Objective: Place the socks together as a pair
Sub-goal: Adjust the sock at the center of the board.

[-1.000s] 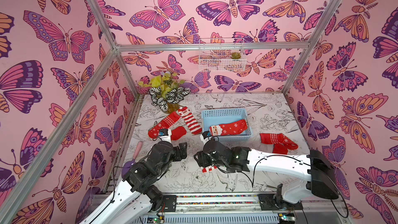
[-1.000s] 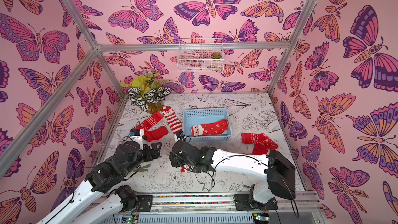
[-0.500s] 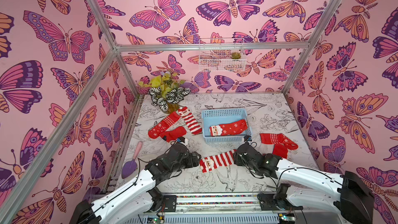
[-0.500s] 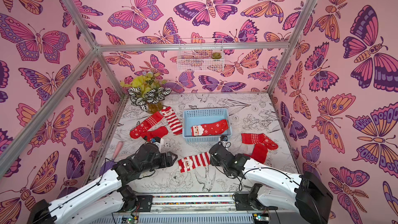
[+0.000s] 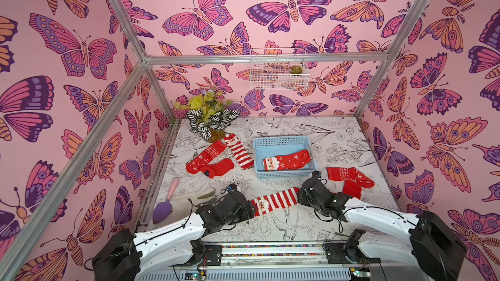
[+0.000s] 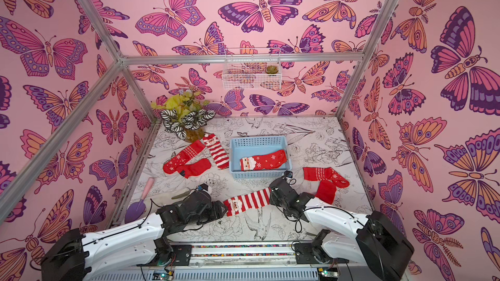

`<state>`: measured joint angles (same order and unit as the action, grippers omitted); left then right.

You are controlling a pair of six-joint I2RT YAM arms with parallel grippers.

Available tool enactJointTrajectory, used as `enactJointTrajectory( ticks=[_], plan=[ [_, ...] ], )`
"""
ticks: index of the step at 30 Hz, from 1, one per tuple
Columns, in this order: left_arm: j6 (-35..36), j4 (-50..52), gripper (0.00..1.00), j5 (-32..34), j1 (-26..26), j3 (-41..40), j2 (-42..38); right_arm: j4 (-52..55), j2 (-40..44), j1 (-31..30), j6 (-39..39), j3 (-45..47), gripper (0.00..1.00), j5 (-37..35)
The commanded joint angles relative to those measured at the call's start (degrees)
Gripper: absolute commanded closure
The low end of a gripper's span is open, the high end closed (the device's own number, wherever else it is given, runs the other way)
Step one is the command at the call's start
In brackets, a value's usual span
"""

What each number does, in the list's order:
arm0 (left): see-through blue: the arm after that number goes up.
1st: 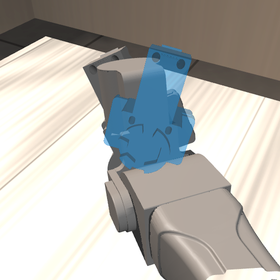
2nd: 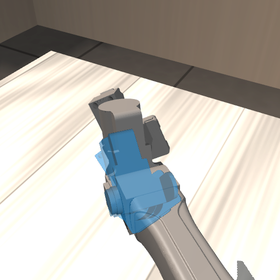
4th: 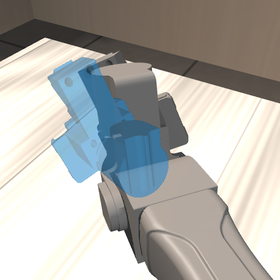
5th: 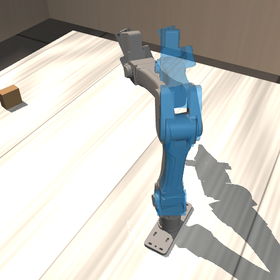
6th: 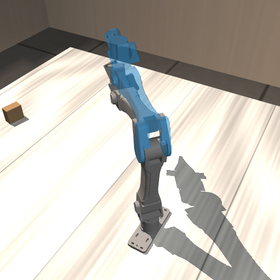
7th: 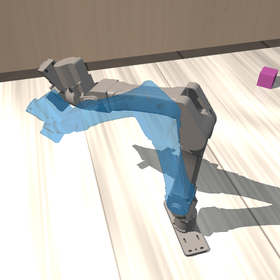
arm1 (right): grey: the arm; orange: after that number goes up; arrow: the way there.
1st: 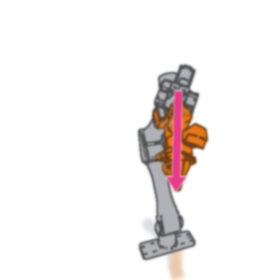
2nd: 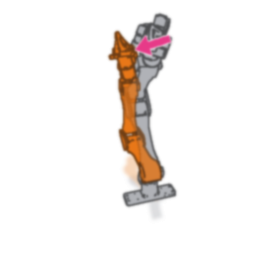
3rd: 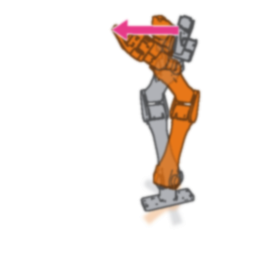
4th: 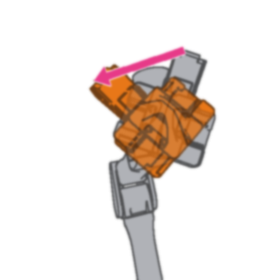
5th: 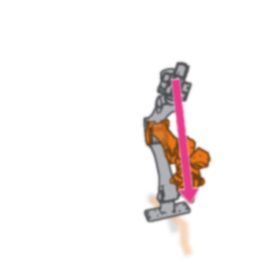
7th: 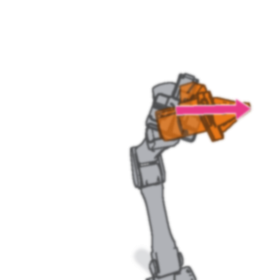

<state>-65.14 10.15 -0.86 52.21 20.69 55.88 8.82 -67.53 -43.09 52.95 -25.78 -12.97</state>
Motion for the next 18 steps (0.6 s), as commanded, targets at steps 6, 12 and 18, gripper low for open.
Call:
enactJointTrajectory(
  ticks=[6, 12, 18],
  plan=[
    [-3.91, -5.10, 0.48, 4.03, 0.59, -3.63, 2.35, -4.35, -3.76, 0.92, 0.22, -0.21, 0.57, 1.45],
    [-4.60, -10.55, 0.53, 3.41, 0.69, -3.54, 7.07, -4.25, -5.50, 0.98, 0.75, -0.57, 0.62, 2.84],
    [-4.72, -14.19, 0.64, 3.76, 0.68, -3.91, 11.15, -4.37, -6.65, 0.99, 0.36, -1.25, 0.71, 3.83]
  ],
)
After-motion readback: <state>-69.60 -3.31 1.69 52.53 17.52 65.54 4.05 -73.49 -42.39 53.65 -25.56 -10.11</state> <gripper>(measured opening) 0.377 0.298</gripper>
